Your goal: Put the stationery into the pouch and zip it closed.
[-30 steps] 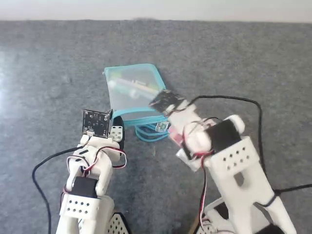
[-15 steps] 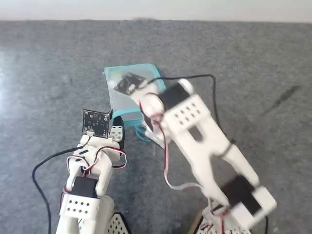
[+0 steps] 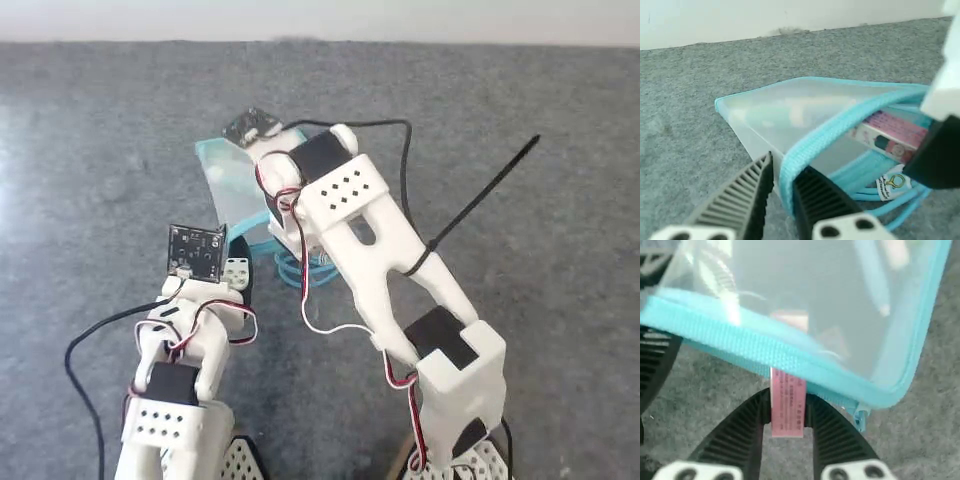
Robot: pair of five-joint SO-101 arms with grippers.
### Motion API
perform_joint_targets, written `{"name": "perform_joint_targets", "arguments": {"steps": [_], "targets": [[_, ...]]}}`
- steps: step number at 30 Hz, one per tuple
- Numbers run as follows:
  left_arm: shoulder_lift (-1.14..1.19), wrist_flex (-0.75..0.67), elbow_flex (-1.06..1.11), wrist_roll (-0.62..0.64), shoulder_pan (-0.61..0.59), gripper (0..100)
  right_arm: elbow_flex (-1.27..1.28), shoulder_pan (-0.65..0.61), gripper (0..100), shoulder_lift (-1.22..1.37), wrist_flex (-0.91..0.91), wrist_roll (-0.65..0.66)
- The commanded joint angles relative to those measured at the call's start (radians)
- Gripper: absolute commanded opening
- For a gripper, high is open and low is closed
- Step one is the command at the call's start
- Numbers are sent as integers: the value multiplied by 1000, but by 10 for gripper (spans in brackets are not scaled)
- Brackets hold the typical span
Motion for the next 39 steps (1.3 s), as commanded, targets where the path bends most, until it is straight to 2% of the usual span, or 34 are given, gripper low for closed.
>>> {"name": "perform_joint_targets", "arguments": {"steps": [1,8,16,24,30,35,39], "targets": [[-9,-31,-8,-9,15,12,-104,-12,20,-15,30,-11],[-9,-31,1,-12,17,12,-104,-10,249,-24,-16,-14],[-9,-31,1,-12,17,12,-104,-10,251,-59,-88,-84],[-9,-31,1,-12,17,12,-83,31,249,-315,39,32],[-14,-31,-2,-12,8,12,133,130,248,-476,-7,91],[-15,-29,-8,-12,6,12,529,246,248,-475,-306,132],[-11,-29,-8,-12,6,12,804,262,248,-535,-481,187]]}}
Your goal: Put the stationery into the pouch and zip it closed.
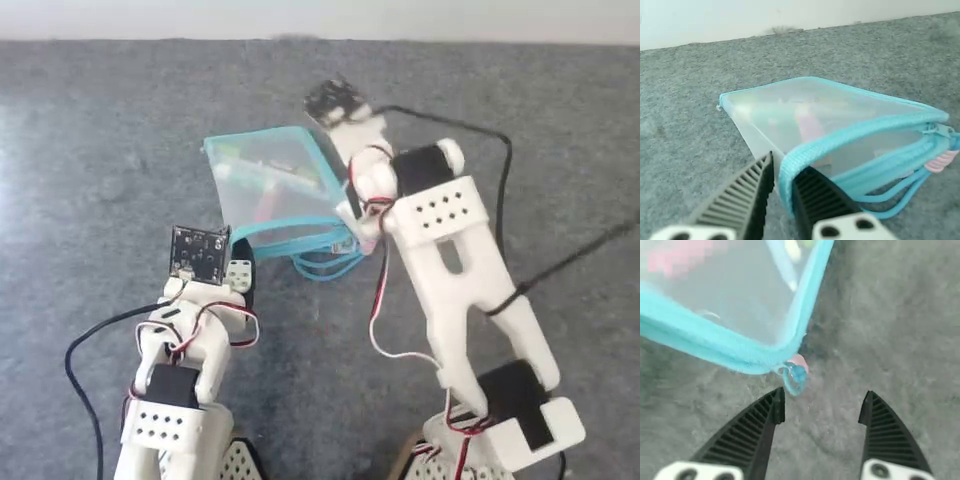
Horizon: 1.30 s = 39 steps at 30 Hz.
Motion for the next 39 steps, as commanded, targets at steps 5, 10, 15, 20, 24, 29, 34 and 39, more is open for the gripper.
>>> {"name": "perform_joint_targets", "arguments": {"steps": [5,10,15,20,24,29,34,39], "targets": [[-11,-20,-25,-3,9,12,410,-10,248,-375,-199,-20],[-14,-20,-27,-3,11,12,615,-41,251,-561,-348,-114],[-11,-18,-27,-3,8,12,680,-44,251,-535,-472,-66],[-11,-18,-27,-3,3,12,686,-44,252,-484,-495,-60],[-11,-18,-27,-3,3,12,686,-54,252,-456,-496,-92],[-11,-18,-27,-3,6,12,686,-104,252,-414,-559,-127],[-11,-18,-27,-3,11,12,647,-102,249,-309,-615,-126],[-11,-18,-27,-3,11,12,572,-102,207,-268,-595,-132]]}}
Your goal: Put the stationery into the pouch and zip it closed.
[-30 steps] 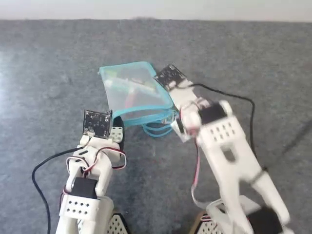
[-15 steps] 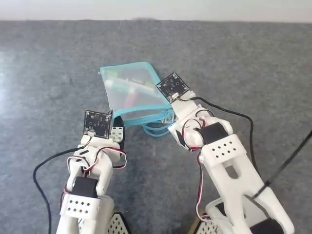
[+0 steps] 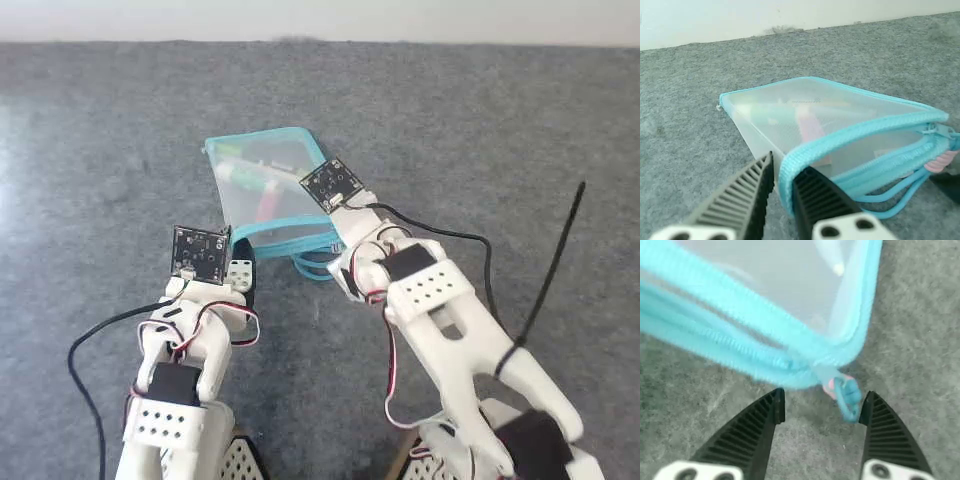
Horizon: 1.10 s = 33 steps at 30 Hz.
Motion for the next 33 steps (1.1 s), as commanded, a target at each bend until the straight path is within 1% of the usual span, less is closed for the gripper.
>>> {"name": "perform_joint_targets", "arguments": {"steps": [1,6,11,15,19,21,23,26,30,33], "targets": [[-11,-18,-27,-3,11,12,-103,-8,180,-12,10,-9],[-11,-18,-27,-3,11,12,-149,-15,80,-81,76,-3],[-11,-20,-27,-3,11,12,-150,-45,4,-142,160,109],[-11,-20,-27,-3,11,12,-150,-65,7,-165,199,129],[-9,-18,-27,-3,17,12,-150,-67,7,-168,199,130],[-9,-9,-27,-21,55,11,-153,-76,7,-168,199,132],[-9,34,-41,-68,115,11,-166,-108,7,-170,203,130],[-9,91,-64,-78,175,10,-224,-162,7,-168,257,124],[-9,98,-61,-83,216,10,-313,-197,7,-168,295,101],[-9,112,-64,-84,224,10,-338,-223,7,-168,297,89]]}}
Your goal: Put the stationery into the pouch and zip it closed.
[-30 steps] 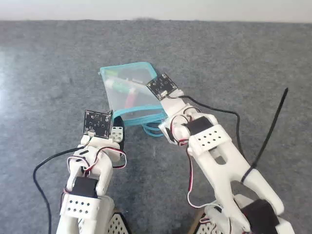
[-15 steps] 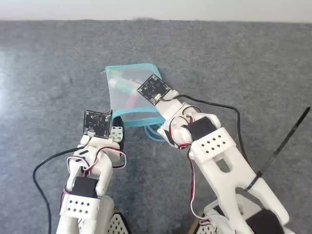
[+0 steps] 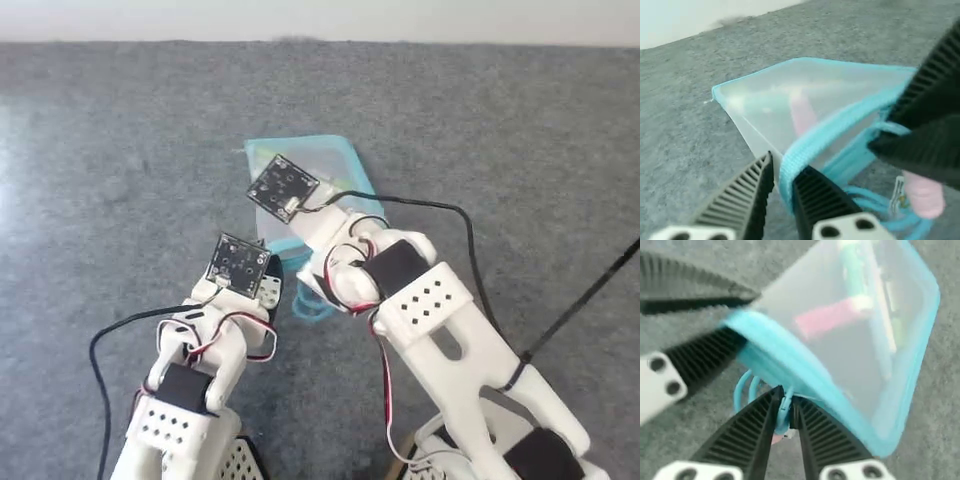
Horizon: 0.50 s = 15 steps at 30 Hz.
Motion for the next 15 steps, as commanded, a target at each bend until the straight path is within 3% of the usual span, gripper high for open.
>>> {"name": "perform_joint_targets", "arguments": {"steps": [1,8,15], "targets": [[-5,15,-54,-20,46,10,-89,-54,7,-54,2,-15],[-8,20,-54,-31,37,10,-87,-51,24,-54,36,-5],[-11,17,-64,-31,5,10,-86,-51,378,-54,239,5]]}}
